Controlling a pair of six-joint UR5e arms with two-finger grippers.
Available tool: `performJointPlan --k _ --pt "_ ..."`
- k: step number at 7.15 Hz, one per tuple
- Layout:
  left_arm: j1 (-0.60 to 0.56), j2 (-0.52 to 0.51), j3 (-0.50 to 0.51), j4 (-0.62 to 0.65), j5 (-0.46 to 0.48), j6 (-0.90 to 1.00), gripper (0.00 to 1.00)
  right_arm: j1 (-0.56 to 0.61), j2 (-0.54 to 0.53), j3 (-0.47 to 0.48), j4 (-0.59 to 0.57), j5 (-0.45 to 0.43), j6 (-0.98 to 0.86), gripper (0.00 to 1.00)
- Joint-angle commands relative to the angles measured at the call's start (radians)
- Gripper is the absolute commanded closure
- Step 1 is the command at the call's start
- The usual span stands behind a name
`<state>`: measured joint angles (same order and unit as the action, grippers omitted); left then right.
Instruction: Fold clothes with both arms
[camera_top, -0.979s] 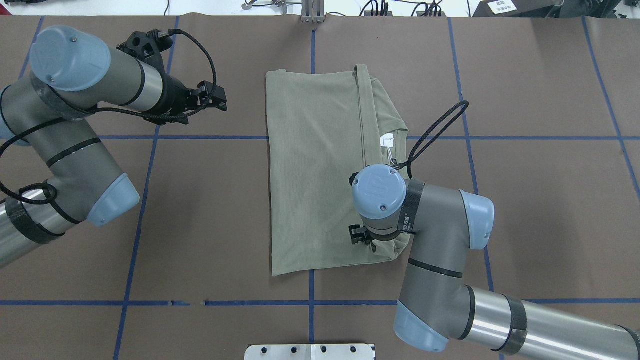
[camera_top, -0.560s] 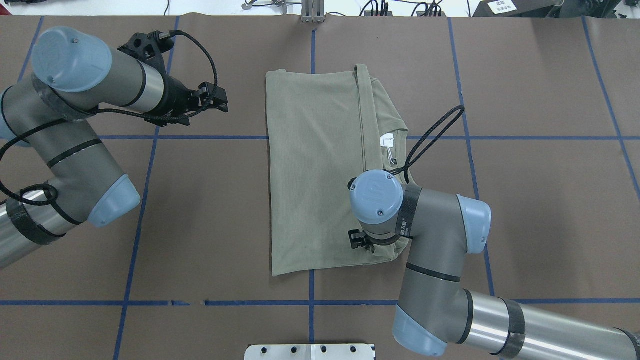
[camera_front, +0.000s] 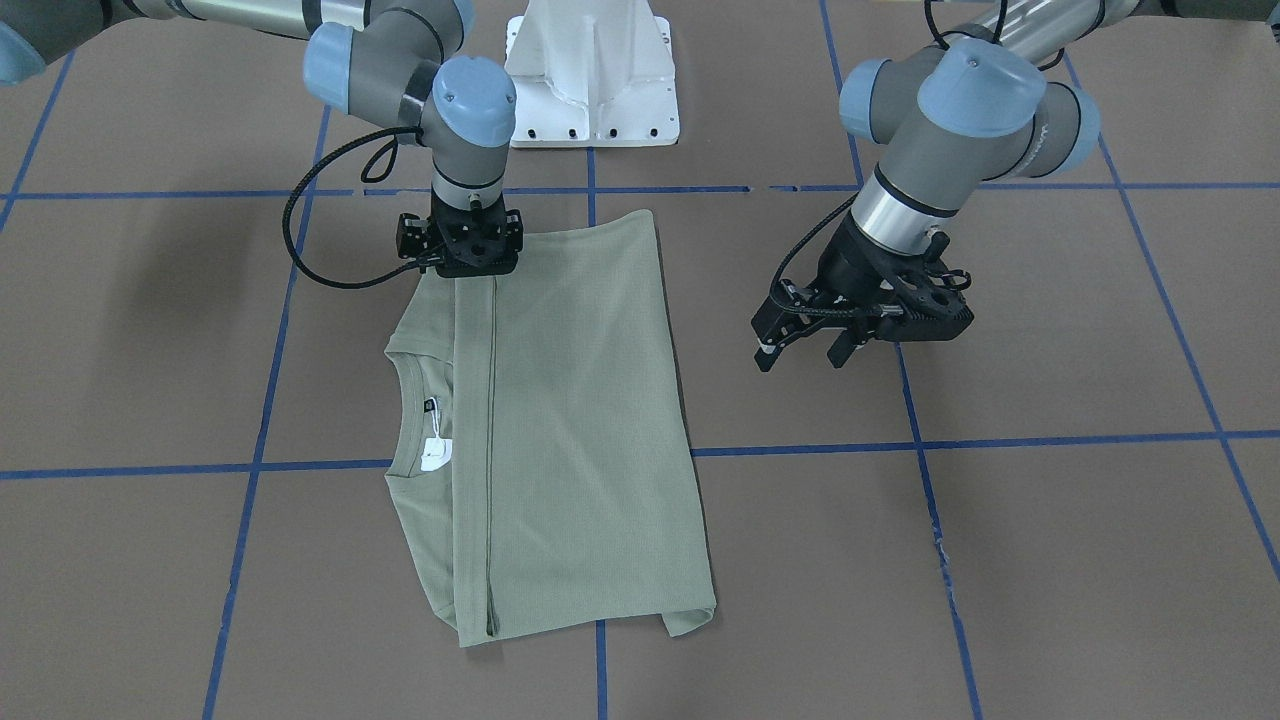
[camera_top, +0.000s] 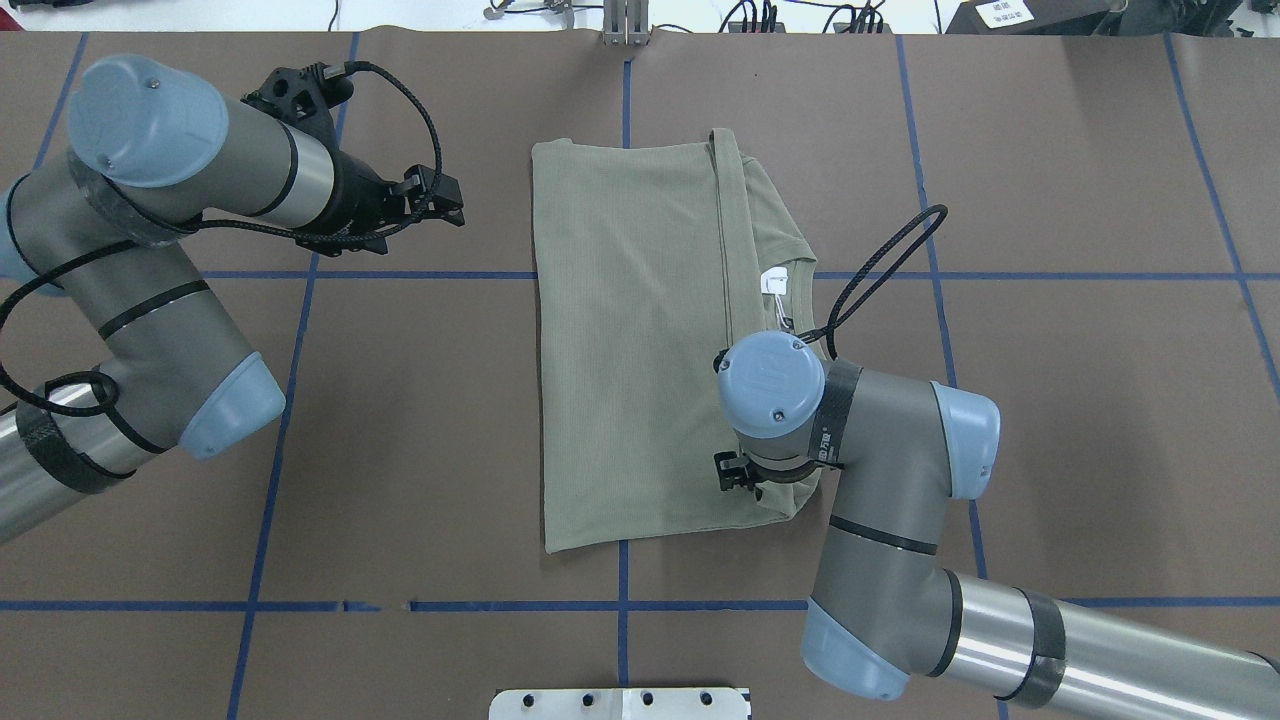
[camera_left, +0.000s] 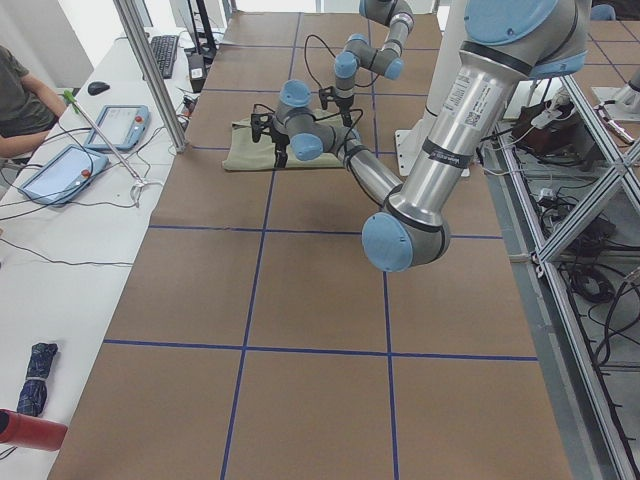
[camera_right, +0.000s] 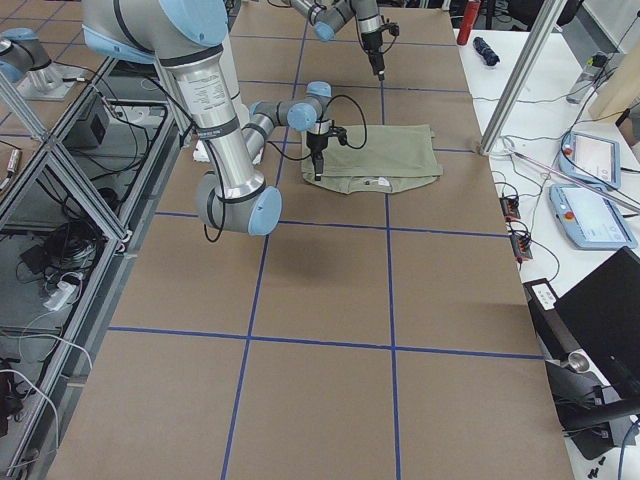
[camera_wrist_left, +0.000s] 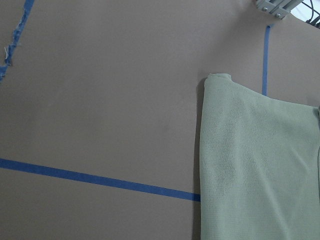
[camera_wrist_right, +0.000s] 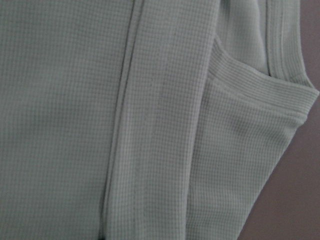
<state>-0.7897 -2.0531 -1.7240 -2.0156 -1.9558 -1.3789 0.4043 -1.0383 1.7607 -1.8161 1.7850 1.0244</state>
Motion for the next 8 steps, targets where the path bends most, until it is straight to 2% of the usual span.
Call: performJointPlan --k 1,3,4,5,6,7,8 --pt "0.013 -0.005 0.000 0.000 0.001 -0.003 0.00 0.030 -0.060 0.043 0.000 0.007 -0.035 0.00" --pt "0.026 -0.012 -0.003 0.000 0.002 -0.038 0.00 0.057 -0.197 0.149 -0.002 0.005 -0.090 0.00" --pt "0.029 -0.019 -0.006 0.000 0.002 -0.042 0.00 0.076 -0.239 0.164 0.004 0.007 -0.125 0.00" --pt "0.029 -0.019 -0.014 0.001 0.002 -0.051 0.00 0.120 -0.235 0.198 0.004 0.026 -0.132 0.00" --pt "0.029 -0.019 -0.028 0.003 0.000 -0.051 0.00 0.154 -0.185 0.194 0.001 0.072 -0.142 0.00" --pt "0.027 -0.018 -0.029 0.003 0.000 -0.048 0.00 0.168 -0.084 0.127 0.007 0.071 -0.156 0.00" --pt "0.027 -0.015 -0.029 0.003 0.000 -0.039 0.00 0.172 0.035 0.017 0.014 0.068 -0.158 0.00"
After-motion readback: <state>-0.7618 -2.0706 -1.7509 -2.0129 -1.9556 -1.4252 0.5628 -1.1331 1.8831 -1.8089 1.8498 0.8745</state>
